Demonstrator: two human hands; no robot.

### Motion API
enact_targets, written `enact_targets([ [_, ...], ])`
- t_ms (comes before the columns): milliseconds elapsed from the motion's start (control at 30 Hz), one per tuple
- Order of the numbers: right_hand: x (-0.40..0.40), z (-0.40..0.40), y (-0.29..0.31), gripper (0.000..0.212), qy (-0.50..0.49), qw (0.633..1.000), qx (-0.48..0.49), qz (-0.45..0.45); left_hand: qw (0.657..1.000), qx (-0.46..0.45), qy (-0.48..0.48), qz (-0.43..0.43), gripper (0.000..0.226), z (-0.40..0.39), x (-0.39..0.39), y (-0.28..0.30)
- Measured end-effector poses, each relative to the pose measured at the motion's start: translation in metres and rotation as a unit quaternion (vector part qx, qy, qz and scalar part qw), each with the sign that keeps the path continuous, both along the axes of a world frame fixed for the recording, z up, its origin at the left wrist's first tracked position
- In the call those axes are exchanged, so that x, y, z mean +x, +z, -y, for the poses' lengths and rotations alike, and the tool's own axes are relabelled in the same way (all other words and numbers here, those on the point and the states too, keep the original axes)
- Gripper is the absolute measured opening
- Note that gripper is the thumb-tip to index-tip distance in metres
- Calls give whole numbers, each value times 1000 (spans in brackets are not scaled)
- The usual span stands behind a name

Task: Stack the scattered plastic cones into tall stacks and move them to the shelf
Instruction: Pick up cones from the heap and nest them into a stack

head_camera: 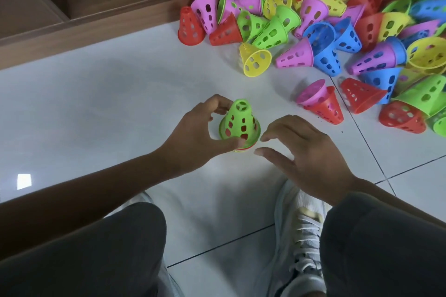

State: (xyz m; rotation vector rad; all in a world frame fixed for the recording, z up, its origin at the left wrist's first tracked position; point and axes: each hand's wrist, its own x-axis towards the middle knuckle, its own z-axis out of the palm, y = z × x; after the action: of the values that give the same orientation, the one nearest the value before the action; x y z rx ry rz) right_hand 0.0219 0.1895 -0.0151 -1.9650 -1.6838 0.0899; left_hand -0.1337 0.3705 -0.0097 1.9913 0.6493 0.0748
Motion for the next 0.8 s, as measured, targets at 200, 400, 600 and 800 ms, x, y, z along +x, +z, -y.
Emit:
enact_targets([
  [200,32,14,-3,25,-144,989,-15,-11,999,26,-17,14,68,4,5,-12],
  [400,73,13,-10,56,-268,957,-101,-47,997,60,-40,5,70,2,7,-21],
  [600,101,7,-28,76,-290,938,-165,-93,998,40,-50,5,64,-12,-1,-20],
  [800,116,4,-36,69,-274,936,-188,-114,999,35,-12,19,43,-35,4,-16],
])
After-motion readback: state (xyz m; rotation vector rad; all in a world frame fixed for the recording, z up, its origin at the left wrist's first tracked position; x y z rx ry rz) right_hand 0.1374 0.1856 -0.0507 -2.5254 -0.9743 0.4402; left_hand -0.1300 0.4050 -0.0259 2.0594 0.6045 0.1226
